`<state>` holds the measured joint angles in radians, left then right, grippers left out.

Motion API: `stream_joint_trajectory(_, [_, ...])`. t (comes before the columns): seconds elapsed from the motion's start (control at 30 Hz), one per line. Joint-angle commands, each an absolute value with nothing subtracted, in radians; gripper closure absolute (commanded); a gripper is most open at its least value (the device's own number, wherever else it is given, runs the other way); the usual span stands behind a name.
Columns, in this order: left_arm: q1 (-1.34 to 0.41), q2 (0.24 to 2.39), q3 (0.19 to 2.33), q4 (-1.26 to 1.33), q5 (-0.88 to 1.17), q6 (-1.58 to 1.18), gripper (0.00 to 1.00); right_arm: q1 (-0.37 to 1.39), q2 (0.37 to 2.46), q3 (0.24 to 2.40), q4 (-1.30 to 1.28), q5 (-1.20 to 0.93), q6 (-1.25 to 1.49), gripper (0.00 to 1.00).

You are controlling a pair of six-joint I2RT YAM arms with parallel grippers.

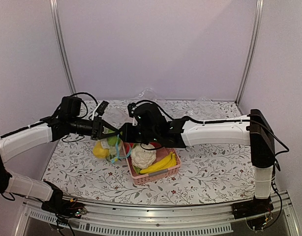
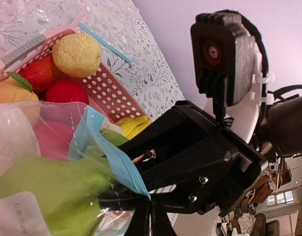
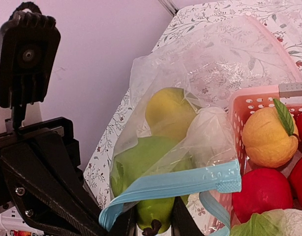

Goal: Place the food in the zip-top bag and seal the zipper
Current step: Place the fake fruit in the zipper food storage bag.

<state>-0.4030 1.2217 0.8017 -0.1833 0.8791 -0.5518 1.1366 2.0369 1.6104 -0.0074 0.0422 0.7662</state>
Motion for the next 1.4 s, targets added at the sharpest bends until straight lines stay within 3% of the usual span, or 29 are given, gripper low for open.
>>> stream_joint_trajectory(0.0, [-0.445, 1.190, 0.772, -0.069, 0.893, -0.666, 1.00, 1.132, 2.073, 1.607, 0.113, 0.027, 0.787, 0.81])
stream_joint_trajectory(0.6, [-0.448, 1.144, 0.737, 0.073, 0.825, -0.836, 1.00, 1.125, 2.123, 1.600, 0.140, -0.039, 0.820, 0.72])
stream_joint_trajectory(0.87, [-0.411, 1.131, 0.745, -0.036, 0.796, -0.768, 1.00, 1.126, 2.086, 1.595, 0.107, -0.046, 0.785, 0.61])
stream_joint_trajectory(1.17, [-0.299, 1.144, 0.759, -0.231, 0.819, -0.605, 1.00, 1.126, 1.903, 1.558, 0.001, -0.076, 0.684, 0.41])
stream_joint_trajectory(1.37, [-0.294, 1.181, 0.761, -0.235, 0.864, -0.586, 1.00, 1.125, 1.823, 1.514, -0.138, -0.044, 0.648, 0.35])
